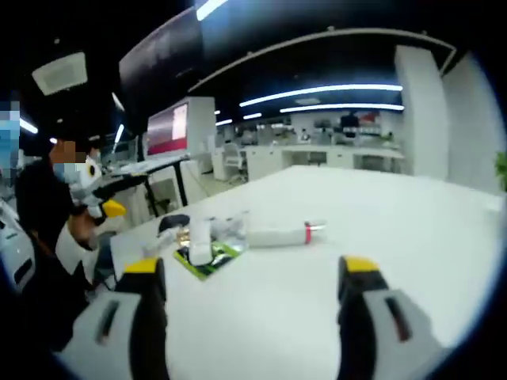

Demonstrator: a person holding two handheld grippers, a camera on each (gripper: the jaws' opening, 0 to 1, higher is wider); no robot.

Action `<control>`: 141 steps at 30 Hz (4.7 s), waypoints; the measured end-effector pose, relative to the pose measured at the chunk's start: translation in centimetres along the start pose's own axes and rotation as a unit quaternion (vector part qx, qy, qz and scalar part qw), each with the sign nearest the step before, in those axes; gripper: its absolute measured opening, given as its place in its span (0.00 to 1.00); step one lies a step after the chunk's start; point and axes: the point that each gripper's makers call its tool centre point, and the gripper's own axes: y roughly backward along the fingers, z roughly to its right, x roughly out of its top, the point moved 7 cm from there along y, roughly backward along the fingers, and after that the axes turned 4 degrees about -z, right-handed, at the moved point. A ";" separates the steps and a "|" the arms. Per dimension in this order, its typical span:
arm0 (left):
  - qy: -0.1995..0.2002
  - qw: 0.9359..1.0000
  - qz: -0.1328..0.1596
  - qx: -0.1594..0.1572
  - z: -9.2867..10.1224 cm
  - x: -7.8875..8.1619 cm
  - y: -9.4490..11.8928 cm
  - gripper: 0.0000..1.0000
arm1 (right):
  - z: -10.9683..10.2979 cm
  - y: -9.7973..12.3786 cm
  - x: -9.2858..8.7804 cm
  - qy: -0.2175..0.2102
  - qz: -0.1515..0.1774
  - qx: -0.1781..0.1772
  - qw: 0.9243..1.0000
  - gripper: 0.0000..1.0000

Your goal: Arrange the skincare products in the storage area until every visible bottle or jar stands upright without overlapping.

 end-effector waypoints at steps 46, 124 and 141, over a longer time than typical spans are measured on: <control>0.079 0.997 -0.024 -0.011 -2.4 -1.3 3.2 0.99 | -2.8 -7.8 3.9 -0.215 -0.159 0.027 0.963 0.77; 0.097 0.991 -0.075 -0.045 -4.0 -3.5 2.8 0.99 | 6.5 -20.6 1.5 -0.211 -0.354 -0.134 0.901 0.66; 0.105 0.991 -0.073 -0.040 -5.0 -3.8 3.4 0.99 | 7.0 -23.8 1.1 -0.172 -0.380 -0.129 0.900 0.66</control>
